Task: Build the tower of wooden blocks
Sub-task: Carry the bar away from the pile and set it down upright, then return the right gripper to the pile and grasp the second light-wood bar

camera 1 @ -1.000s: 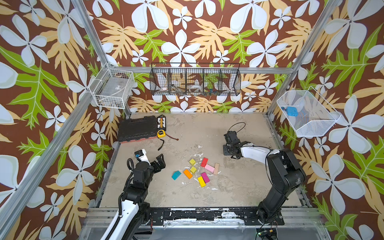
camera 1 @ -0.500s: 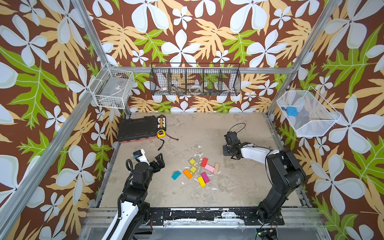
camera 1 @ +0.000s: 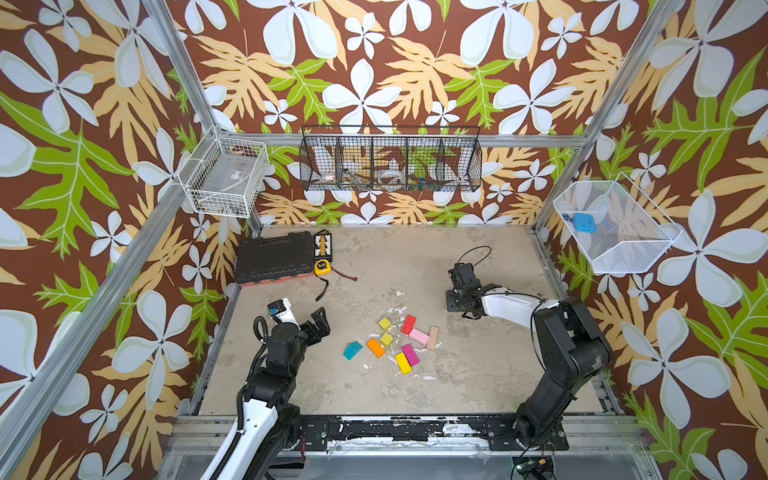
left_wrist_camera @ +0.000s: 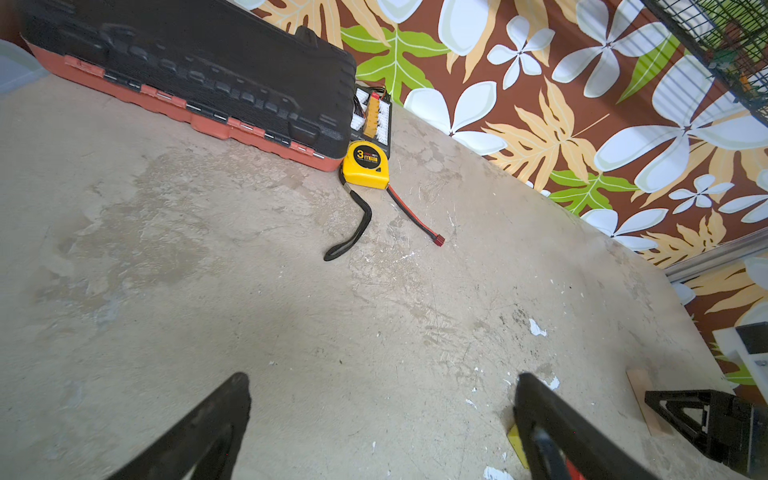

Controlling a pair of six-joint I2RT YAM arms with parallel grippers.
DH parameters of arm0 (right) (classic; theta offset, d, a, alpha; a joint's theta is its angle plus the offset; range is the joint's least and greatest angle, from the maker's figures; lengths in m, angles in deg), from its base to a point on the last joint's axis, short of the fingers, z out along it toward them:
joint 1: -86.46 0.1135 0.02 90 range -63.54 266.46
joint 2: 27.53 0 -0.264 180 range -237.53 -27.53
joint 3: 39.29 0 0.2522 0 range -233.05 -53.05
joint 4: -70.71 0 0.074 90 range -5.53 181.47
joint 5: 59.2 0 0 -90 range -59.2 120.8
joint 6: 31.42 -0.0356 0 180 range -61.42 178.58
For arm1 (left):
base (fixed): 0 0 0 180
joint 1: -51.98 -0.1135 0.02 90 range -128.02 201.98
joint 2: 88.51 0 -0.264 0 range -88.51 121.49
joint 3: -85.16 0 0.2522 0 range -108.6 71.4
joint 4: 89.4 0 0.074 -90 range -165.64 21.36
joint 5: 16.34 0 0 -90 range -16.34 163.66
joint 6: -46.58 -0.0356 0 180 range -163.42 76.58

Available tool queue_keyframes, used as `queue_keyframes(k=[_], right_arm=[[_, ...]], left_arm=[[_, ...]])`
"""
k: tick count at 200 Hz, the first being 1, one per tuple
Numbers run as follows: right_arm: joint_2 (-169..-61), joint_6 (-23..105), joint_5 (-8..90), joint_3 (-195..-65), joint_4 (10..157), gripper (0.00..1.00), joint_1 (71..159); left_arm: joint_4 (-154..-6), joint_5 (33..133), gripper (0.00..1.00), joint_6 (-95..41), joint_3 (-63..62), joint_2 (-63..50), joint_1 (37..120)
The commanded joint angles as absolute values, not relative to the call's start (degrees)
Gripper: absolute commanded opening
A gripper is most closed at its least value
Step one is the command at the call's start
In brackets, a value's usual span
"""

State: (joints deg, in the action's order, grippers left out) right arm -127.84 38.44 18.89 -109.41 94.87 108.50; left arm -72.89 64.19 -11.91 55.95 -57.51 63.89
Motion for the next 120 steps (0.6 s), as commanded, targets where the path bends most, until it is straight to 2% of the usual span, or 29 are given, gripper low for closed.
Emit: queue_keyframes(k=[1,38,64,96,120], right_arm=[[-126.41,37.46,19.22,-109.17,95.18,0.49,108.52],[-120.12,33.58,19.17,-107.65,97.28,0.55,108.56],[-111.73,28.02,24.57,-101.39,92.24,0.58,110.32],[-104.86,20.93,20.33,-95.55,89.04,0.56,119.49],[-101.51,15.82,16.98,-90.04,87.09,0.59,126.77]], left_arm=[[-73.79,63.66,1.00,-11.25,55.38,-57.50,63.92],[-73.10,62.30,1.00,-10.74,55.33,-58.01,63.86],[-72.83,61.67,1.00,-10.37,55.27,-57.94,63.93],[-72.78,61.88,1.00,-10.37,55.22,-57.64,63.93],[-72.80,61.96,1.00,-10.37,55.31,-57.79,63.87]])
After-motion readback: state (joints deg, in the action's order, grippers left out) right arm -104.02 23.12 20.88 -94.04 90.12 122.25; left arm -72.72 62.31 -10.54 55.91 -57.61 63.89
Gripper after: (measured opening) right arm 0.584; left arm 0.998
